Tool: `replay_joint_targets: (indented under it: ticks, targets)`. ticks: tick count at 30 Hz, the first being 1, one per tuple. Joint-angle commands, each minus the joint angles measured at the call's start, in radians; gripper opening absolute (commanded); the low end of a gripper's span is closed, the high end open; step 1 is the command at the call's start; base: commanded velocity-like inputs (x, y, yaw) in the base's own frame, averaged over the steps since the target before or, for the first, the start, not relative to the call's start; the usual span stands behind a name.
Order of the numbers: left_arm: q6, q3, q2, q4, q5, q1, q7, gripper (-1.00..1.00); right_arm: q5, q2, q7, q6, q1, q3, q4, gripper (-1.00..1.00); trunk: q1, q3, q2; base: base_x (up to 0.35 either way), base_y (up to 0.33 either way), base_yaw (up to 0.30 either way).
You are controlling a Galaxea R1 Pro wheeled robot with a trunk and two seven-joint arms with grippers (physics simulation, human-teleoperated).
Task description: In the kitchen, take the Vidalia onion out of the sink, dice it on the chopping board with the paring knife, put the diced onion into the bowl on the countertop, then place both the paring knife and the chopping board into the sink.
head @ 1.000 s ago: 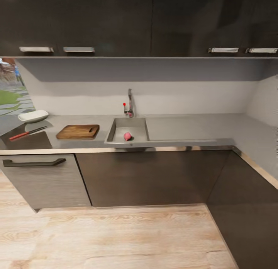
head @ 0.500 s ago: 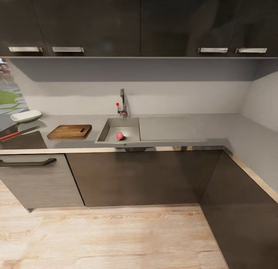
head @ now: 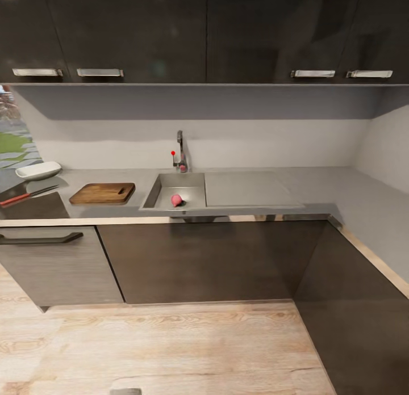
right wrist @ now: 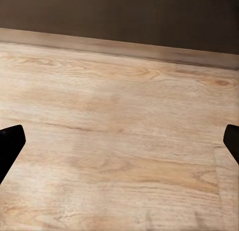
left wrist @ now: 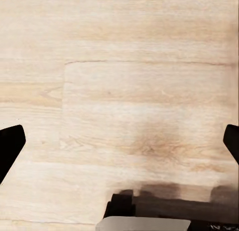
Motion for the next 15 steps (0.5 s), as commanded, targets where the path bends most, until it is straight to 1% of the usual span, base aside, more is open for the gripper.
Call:
replay_joint_targets:
  ticks: [1, 2, 3, 4, 6, 7, 8, 9, 10, 11, 12, 13, 14, 15]
  targets:
    - [0.068, 0.001, -0.006, -0.069, 0.0, 0.0, 0.003, 1.0, 0.009, 0.0, -0.01, -0.001, 0.0, 0.003, 0.001, 1.0, 0.0, -0.001, -0.001, 0.0, 0.0, 0.0]
    - [0.099, 0.001, -0.009, -0.098, 0.0, -0.001, 0.003, 1.0, 0.009, 0.0, -0.011, -0.001, 0.0, 0.003, 0.001, 1.0, 0.0, -0.001, -0.001, 0.0, 0.0, 0.0]
    - [0.161, 0.001, -0.012, -0.156, 0.0, -0.002, 0.002, 1.0, 0.009, 0.0, -0.011, -0.001, 0.0, 0.003, 0.001, 1.0, 0.0, -0.001, -0.001, 0.0, 0.0, 0.0]
    - [0.251, 0.001, -0.015, -0.241, 0.0, -0.005, 0.002, 1.0, 0.009, 0.0, -0.011, -0.001, 0.0, 0.003, 0.001, 1.0, 0.0, -0.001, -0.001, 0.0, 0.0, 0.0]
    - [0.309, 0.0, -0.017, -0.299, 0.0, -0.008, 0.002, 1.0, 0.01, 0.0, -0.011, -0.001, 0.0, 0.003, 0.001, 1.0, 0.0, -0.001, -0.001, 0.0, 0.0, 0.0]
    - [0.36, 0.0, -0.019, -0.352, 0.001, -0.013, 0.002, 1.0, 0.01, 0.0, -0.012, -0.001, 0.0, 0.003, 0.001, 1.0, 0.0, -0.001, -0.001, 0.0, 0.0, 0.0]
    - [0.404, 0.0, -0.024, -0.4, 0.001, -0.023, 0.003, 1.0, 0.01, 0.0, -0.012, -0.001, 0.0, 0.003, 0.001, 1.0, 0.0, -0.001, -0.001, 0.0, 0.0, 0.0]
    - [0.424, 0.0, -0.028, -0.423, 0.001, -0.028, 0.003, 1.0, 0.01, 0.0, -0.012, -0.001, 0.0, 0.002, 0.001, 1.0, 0.0, -0.001, -0.001, 0.0, 0.0, 0.0]
    - [0.458, 0.0, -0.037, -0.462, 0.0, -0.041, 0.003, 1.0, 0.009, 0.0, -0.012, -0.001, -0.001, 0.002, 0.001, 1.0, 0.0, -0.001, -0.001, 0.0, 0.0, 0.0]
    - [0.502, -0.001, -0.051, -0.511, 0.0, -0.067, 0.004, 1.0, 0.009, 0.0, -0.012, -0.001, -0.001, 0.002, 0.001, 1.0, 0.0, -0.001, -0.001, 0.0, 0.0, 0.0]
    - [0.53, -0.001, -0.058, -0.534, 0.0, -0.088, 0.004, 1.0, 0.009, 0.0, -0.012, -0.001, 0.0, 0.002, 0.001, 1.0, 0.0, -0.001, -0.001, 0.0, 0.0, 0.0]
    - [0.544, -0.001, -0.06, -0.543, 0.0, -0.101, 0.004, 1.0, 0.009, 0.0, -0.011, -0.001, 0.0, 0.003, 0.001, 1.0, 0.0, -0.001, -0.001, 0.0, 0.0, 0.0]
    - [0.576, -0.001, -0.063, -0.557, 0.0, -0.127, 0.004, 1.0, 0.009, 0.0, -0.011, -0.001, -0.001, 0.003, 0.001, 1.0, 0.0, -0.001, -0.001, 0.0, 0.0, 0.0]
    - [0.644, -0.002, -0.068, -0.575, 0.0, -0.186, 0.004, 1.0, 0.009, 0.0, -0.011, -0.001, -0.001, 0.003, 0.001, 1.0, 0.0, -0.001, -0.001, 0.0, 0.0, 0.0]
